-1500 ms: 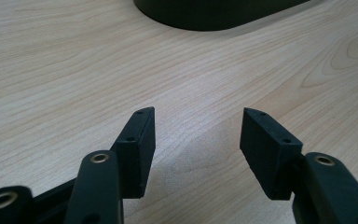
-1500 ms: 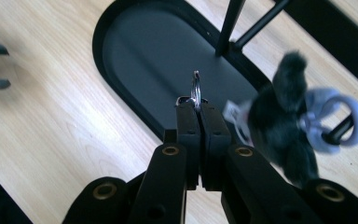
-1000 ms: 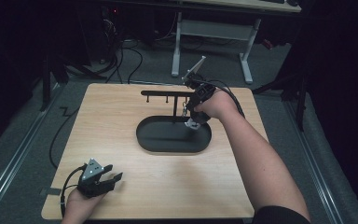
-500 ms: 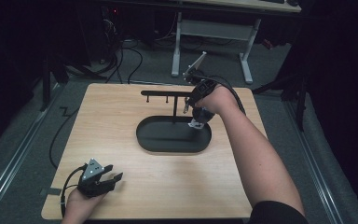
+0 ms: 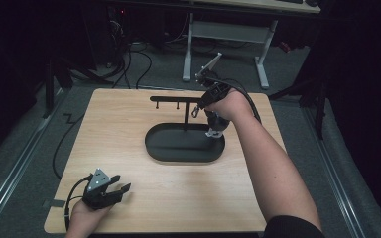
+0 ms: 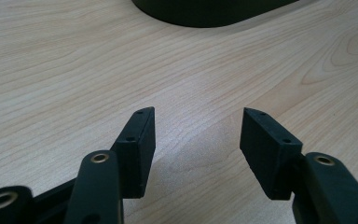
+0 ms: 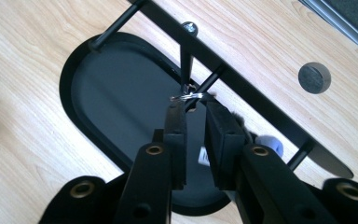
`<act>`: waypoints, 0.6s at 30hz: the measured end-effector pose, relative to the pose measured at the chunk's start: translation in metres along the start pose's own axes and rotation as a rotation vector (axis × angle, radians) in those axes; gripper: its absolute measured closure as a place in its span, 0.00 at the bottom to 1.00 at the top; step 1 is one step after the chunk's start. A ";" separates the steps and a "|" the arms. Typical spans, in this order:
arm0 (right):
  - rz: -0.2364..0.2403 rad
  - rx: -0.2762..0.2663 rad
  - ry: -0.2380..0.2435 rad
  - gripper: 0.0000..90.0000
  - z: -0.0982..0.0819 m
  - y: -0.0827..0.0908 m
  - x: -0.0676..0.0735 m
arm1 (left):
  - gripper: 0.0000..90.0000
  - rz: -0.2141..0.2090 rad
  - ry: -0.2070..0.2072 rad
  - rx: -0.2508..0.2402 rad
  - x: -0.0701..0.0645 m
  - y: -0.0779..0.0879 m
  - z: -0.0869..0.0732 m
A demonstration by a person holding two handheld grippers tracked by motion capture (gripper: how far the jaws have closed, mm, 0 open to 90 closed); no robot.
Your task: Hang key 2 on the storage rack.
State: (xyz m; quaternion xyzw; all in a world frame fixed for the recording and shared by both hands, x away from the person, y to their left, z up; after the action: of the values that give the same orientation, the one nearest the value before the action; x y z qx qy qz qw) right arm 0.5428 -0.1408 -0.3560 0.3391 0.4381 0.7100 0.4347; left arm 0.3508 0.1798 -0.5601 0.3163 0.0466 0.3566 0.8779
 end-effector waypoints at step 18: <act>0.081 -0.023 -0.013 0.54 -0.075 -0.011 0.003 | 0.49 -0.008 -0.023 -0.002 -0.007 -0.001 0.003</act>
State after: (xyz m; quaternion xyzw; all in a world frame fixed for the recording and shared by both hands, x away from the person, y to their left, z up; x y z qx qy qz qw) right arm 0.4802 -0.1605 -0.3948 0.3561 0.4131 0.7298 0.4122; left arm 0.3474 0.1733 -0.5592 0.3193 0.0376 0.3494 0.8801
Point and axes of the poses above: each handheld gripper's, and its own axes: y roughly backward along the jaws, z roughly out of its top, x roughly to its left, the point moved 5 cm from there along -y, roughly forward along the jaws, and after that the axes turned 15 degrees about -y, right-handed, at the moved point
